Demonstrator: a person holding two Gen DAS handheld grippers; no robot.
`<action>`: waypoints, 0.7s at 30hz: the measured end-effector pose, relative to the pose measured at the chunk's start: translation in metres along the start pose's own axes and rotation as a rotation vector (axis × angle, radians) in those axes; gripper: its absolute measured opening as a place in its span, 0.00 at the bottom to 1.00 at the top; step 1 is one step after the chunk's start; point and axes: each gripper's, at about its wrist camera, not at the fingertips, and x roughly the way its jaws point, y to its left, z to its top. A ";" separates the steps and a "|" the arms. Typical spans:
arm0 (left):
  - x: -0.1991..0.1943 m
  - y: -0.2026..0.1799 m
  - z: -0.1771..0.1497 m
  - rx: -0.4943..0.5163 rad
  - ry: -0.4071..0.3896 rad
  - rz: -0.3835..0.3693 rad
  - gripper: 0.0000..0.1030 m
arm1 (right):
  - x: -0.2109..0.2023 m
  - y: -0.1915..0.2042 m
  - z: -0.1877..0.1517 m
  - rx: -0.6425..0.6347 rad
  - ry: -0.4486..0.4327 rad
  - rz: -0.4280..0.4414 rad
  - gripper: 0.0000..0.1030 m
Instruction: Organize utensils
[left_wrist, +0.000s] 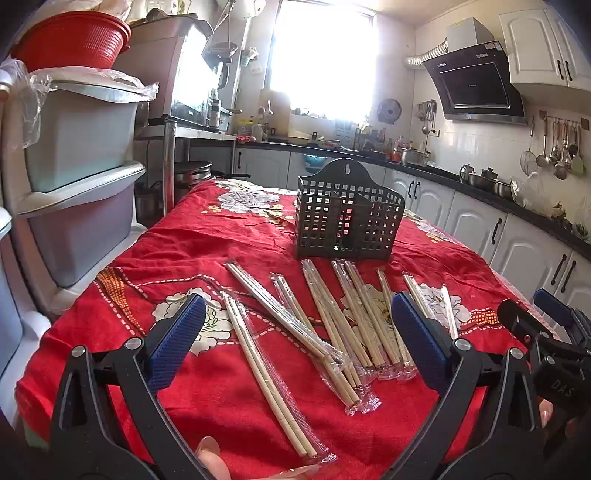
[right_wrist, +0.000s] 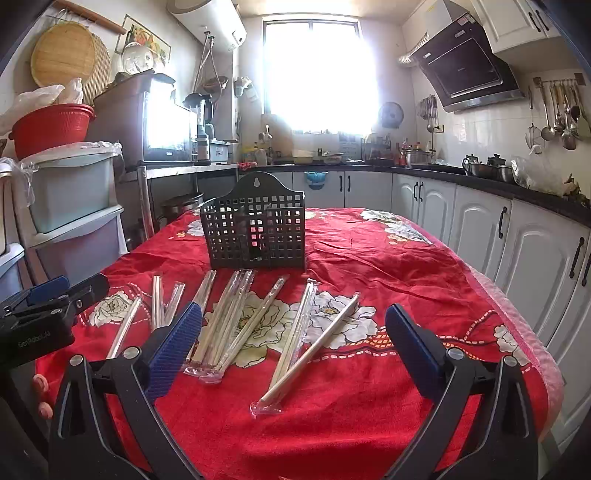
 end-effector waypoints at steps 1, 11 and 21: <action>0.000 0.000 0.000 0.000 -0.001 0.000 0.90 | 0.000 0.000 0.000 0.001 0.000 0.001 0.94; -0.004 0.002 0.004 0.000 -0.007 -0.001 0.90 | -0.003 -0.001 0.002 0.008 -0.005 0.003 0.94; -0.003 0.001 0.003 0.007 -0.008 -0.001 0.90 | -0.004 -0.002 0.003 0.007 -0.005 0.004 0.94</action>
